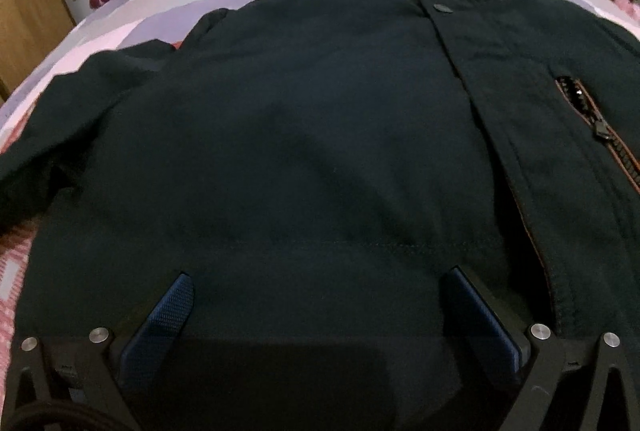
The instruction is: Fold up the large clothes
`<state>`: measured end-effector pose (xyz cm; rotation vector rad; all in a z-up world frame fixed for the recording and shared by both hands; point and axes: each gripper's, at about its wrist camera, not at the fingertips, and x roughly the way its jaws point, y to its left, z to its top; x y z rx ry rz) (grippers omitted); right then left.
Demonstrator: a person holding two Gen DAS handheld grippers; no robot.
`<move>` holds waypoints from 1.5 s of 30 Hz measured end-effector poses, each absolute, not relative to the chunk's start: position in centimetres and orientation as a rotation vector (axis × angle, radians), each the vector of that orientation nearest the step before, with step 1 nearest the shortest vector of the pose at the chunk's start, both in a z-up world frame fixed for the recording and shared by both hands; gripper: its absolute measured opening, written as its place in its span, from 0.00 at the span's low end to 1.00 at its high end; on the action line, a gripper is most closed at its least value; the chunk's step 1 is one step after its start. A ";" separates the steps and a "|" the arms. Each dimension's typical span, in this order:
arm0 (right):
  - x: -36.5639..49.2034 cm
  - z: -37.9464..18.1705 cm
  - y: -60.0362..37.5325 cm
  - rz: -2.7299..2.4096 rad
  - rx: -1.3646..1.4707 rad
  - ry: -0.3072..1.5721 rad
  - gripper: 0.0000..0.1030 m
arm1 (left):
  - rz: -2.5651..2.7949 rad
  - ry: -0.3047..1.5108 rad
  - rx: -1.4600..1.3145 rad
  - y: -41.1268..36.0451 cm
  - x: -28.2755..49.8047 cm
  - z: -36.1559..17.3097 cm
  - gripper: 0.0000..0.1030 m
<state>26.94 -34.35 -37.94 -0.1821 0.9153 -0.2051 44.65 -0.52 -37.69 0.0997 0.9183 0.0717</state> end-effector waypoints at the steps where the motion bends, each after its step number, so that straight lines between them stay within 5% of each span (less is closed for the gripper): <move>1: 26.7 -37.5 -34.7 -0.197 -0.172 0.910 0.86 | 0.071 0.917 0.097 -0.5 44.7 -37.8 1.00; 17: 27.6 -35.3 -62.7 -0.766 0.481 0.877 0.86 | 0.080 0.892 0.117 -1.0 44.4 -38.2 1.00; 27: 29.6 -38.4 -68.0 -0.814 0.853 0.840 0.86 | 0.083 0.883 0.128 -1.1 44.4 -38.4 1.00; 29: 29.6 -38.1 -68.5 -0.781 0.897 0.785 0.61 | 0.082 0.883 0.127 -1.1 44.4 -38.4 1.00; 30: 29.3 -37.8 -68.9 -0.788 0.910 0.762 0.34 | 0.082 0.883 0.127 -1.1 44.4 -38.4 1.00; 32: 28.4 -37.1 -69.5 -0.780 0.937 0.705 0.17 | 0.082 0.883 0.127 -1.1 44.4 -38.4 1.00; 45: 32.4 -24.6 -60.6 -0.853 0.222 0.641 0.09 | 0.067 0.891 0.103 -1.0 44.6 -38.4 1.00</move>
